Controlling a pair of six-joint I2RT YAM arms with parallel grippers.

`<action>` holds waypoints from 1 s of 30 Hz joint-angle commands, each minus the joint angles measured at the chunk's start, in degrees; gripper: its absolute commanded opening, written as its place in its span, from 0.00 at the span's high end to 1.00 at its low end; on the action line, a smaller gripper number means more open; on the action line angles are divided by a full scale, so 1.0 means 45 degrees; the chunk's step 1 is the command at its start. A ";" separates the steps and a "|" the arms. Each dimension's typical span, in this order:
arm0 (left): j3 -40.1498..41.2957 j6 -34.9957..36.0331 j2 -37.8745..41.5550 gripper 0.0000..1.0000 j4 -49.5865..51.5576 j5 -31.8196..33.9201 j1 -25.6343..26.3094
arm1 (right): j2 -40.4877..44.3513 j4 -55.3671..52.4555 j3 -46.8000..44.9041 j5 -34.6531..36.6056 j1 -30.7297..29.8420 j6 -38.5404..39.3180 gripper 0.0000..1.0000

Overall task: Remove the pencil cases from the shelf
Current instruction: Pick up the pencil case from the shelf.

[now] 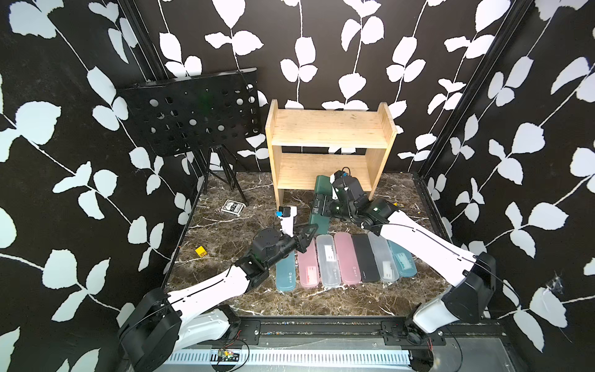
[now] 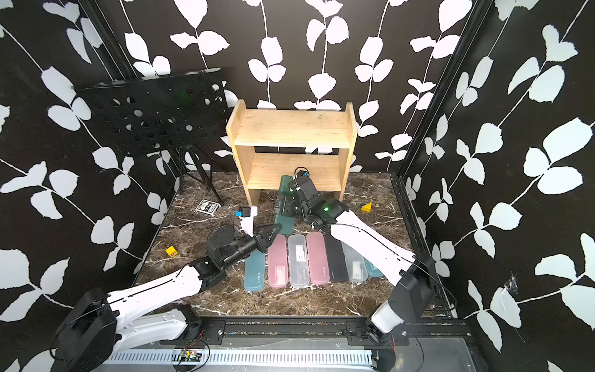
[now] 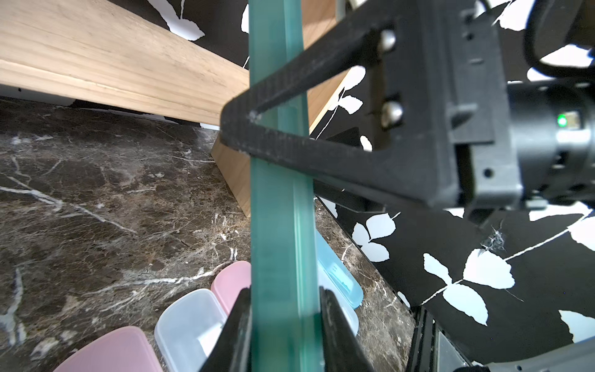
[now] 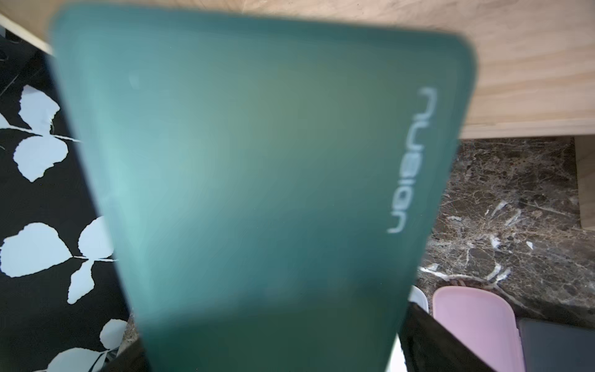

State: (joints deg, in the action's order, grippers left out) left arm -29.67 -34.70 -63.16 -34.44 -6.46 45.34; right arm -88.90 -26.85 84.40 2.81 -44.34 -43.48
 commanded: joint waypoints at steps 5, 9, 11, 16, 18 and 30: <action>0.0350 0.0138 0.0627 1.00 -0.0219 0.0113 -0.0338 | -0.0058 0.0466 0.0717 0.0063 -0.0207 -0.0012 0.21; 0.0331 0.0091 0.0678 1.00 -0.0066 0.0184 -0.0456 | -0.0127 0.0490 0.0764 -0.0116 -0.0252 0.0015 0.31; 0.0245 0.0241 0.0748 0.81 0.0215 0.0224 -0.0514 | -0.0092 0.0479 0.0767 -0.0105 -0.0265 0.0039 0.32; -0.0067 0.0639 0.1312 0.10 0.1734 0.0885 -0.0662 | 0.0088 -0.0055 0.0863 0.0201 -0.0270 0.0336 0.34; -0.0563 0.1131 0.2017 0.01 0.3771 0.1956 -0.0678 | 0.0042 -0.0506 0.0978 0.0297 -0.0265 0.0476 0.34; -0.4238 0.6038 0.5277 0.01 1.1436 0.9594 -0.1663 | -0.2643 -0.0558 0.1350 -0.1183 -0.2231 -0.0493 0.34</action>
State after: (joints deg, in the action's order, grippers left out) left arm -44.66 -16.38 -39.53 7.81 27.53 39.27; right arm -98.50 -31.11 86.80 -0.08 -51.05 -43.70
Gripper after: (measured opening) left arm 0.989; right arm 0.732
